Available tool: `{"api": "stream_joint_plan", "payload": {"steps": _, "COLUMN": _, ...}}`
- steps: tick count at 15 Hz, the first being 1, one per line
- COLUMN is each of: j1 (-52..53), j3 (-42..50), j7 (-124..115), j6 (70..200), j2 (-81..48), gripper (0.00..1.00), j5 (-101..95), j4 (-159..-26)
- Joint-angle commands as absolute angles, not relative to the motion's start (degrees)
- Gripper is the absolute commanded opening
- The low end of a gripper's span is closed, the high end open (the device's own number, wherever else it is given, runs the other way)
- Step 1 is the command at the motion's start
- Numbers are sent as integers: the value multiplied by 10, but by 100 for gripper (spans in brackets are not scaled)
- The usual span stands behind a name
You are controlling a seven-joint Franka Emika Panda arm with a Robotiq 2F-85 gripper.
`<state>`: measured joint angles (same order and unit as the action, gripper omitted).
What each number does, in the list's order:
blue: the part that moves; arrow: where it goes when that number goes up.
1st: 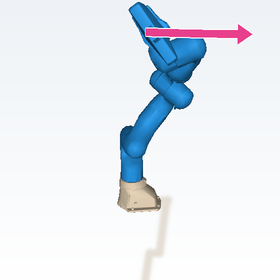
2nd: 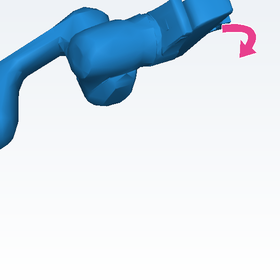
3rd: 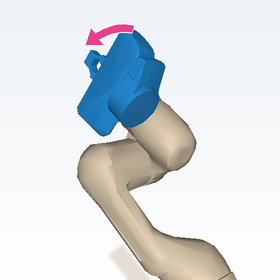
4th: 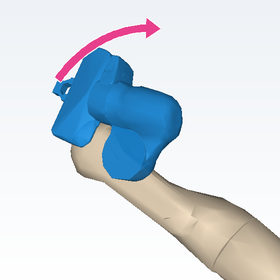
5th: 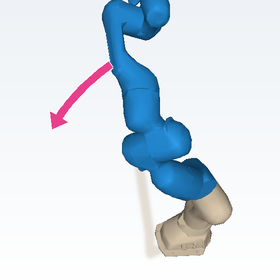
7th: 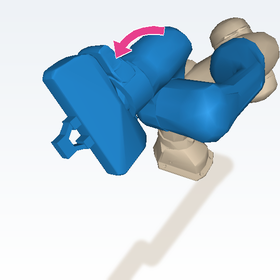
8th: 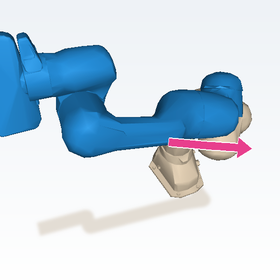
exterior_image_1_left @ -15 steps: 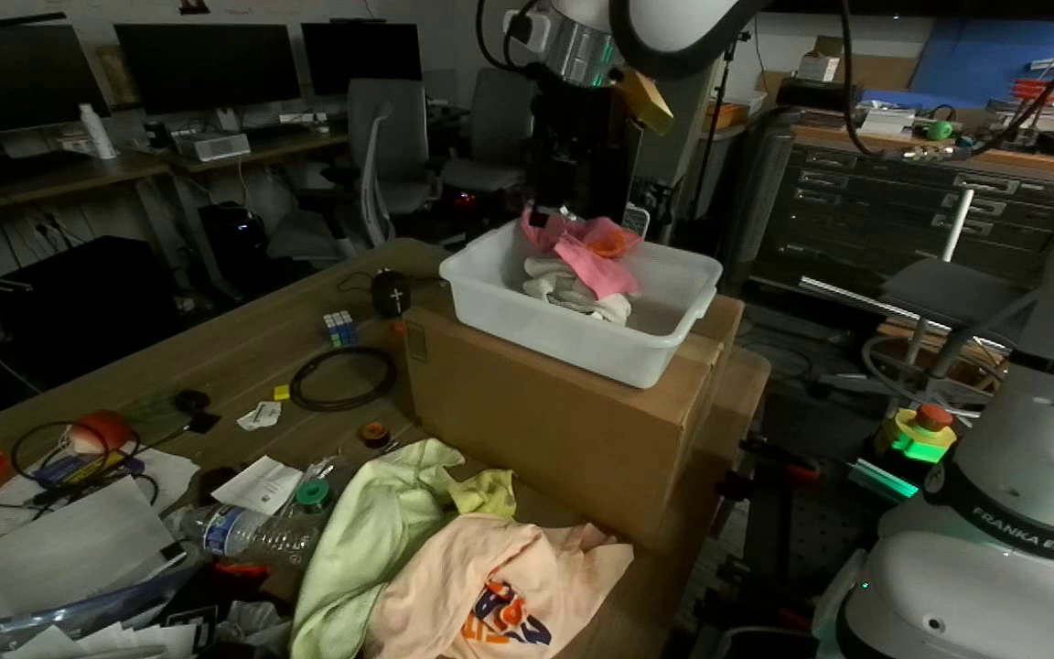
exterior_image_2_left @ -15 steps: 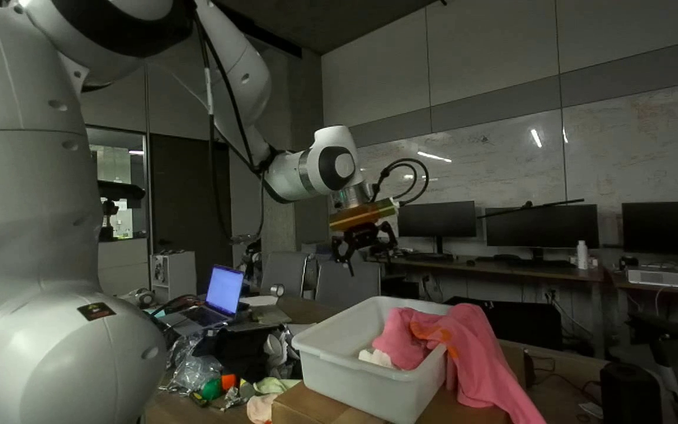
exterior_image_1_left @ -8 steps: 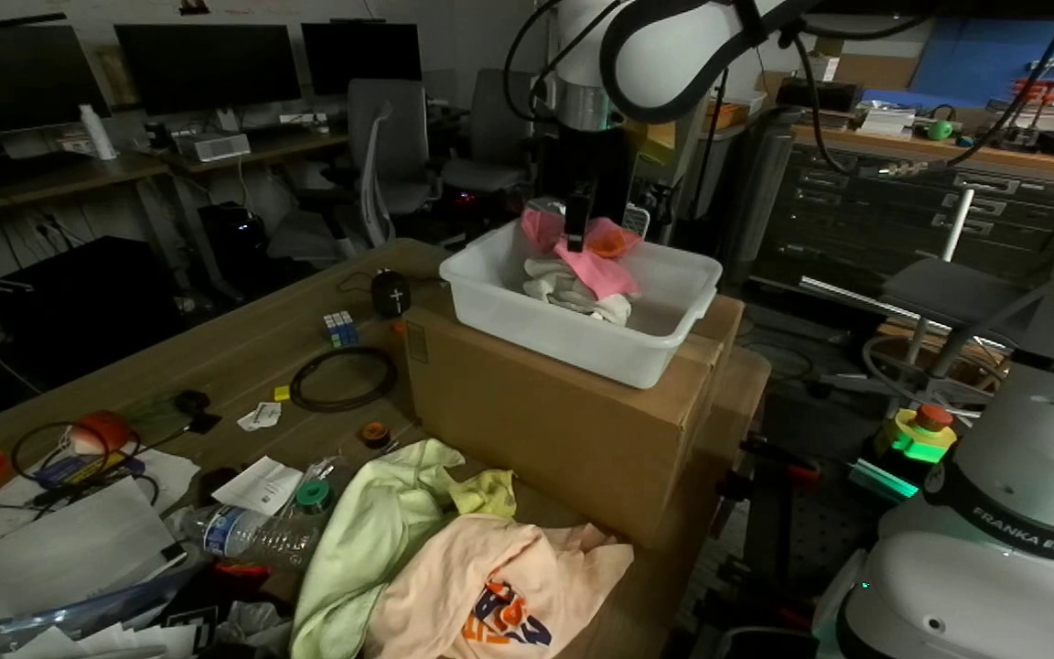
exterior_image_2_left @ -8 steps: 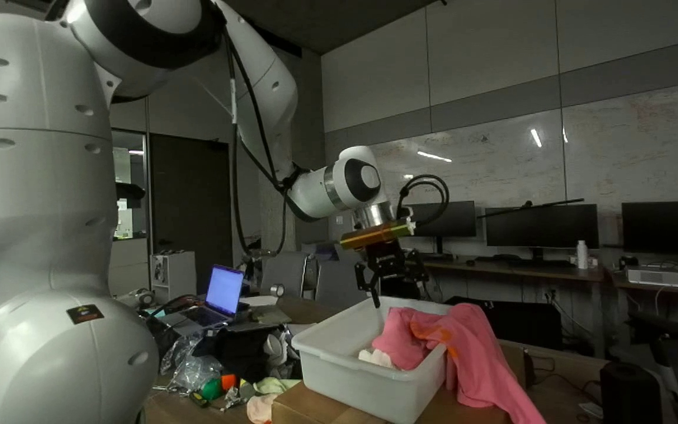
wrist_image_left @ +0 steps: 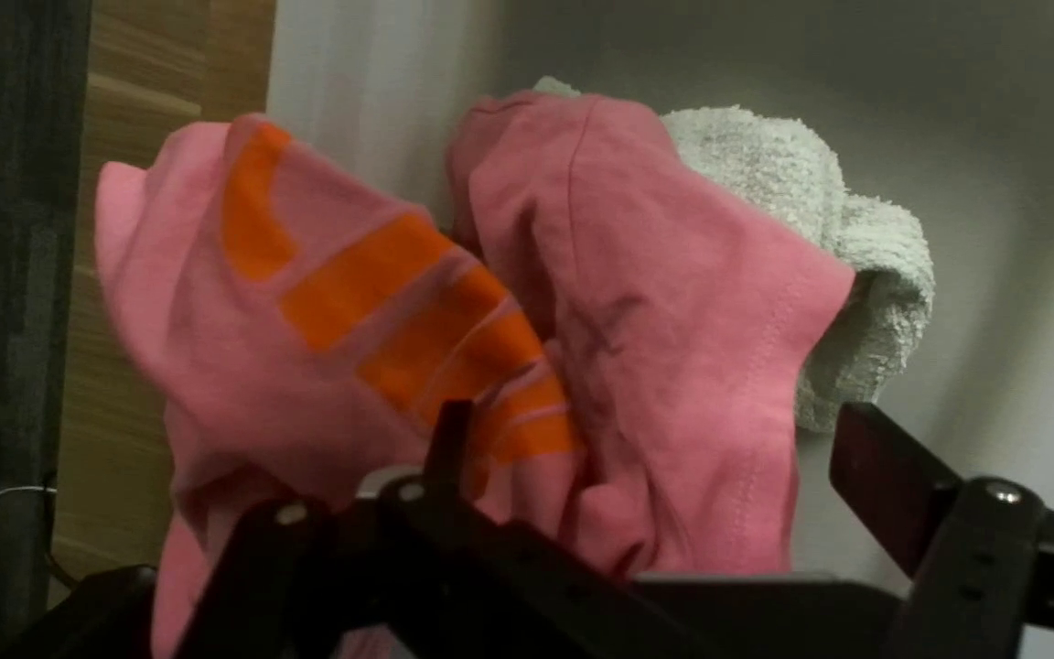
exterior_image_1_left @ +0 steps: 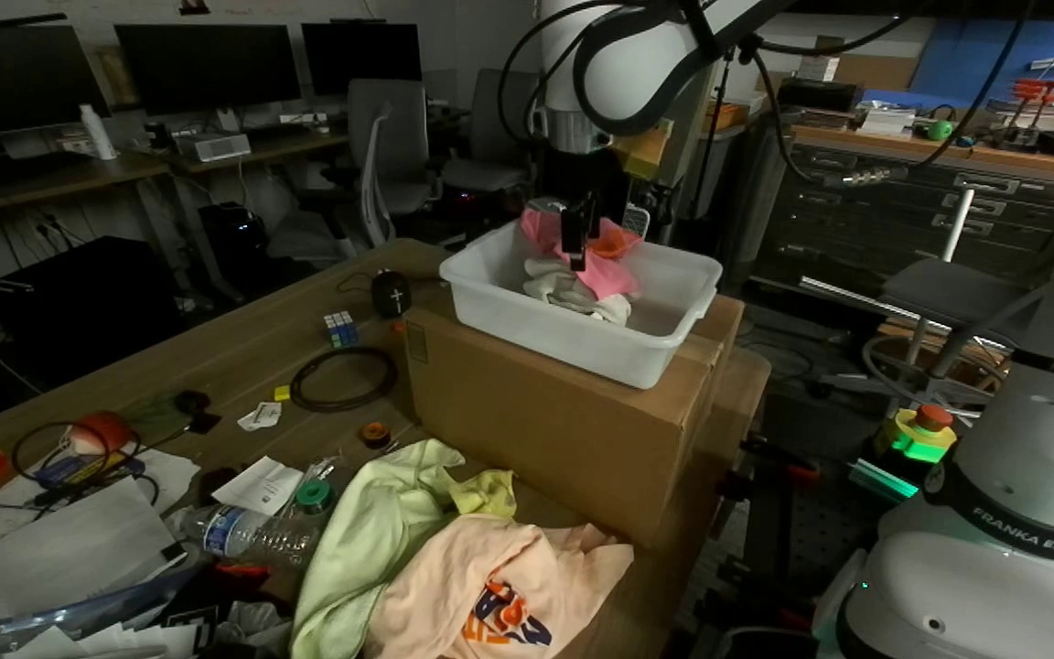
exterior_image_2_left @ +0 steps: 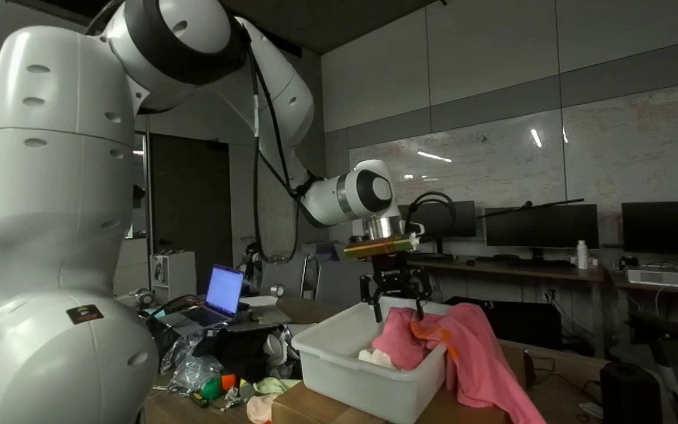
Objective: Remove the clothes and towels from the bowl and put them on the table
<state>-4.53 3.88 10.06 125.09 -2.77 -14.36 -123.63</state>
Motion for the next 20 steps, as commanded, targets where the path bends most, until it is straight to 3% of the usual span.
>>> {"api": "stream_joint_plan", "payload": {"steps": 1, "j1": -52, "j3": 46, "j7": 121, "j6": 1262, "j2": -54, "gripper": 100, "j5": -118, "j4": -1208}}
{"api": "stream_joint_plan", "payload": {"steps": 11, "j1": -65, "j3": 53, "j7": 147, "j6": 1405, "j2": -111, "gripper": 100, "j5": -126, "j4": -1220}}
{"api": "stream_joint_plan", "payload": {"steps": 20, "j1": -63, "j3": 51, "j7": 147, "j6": 1413, "j2": -153, "gripper": 100, "j5": -129, "j4": -1221}}
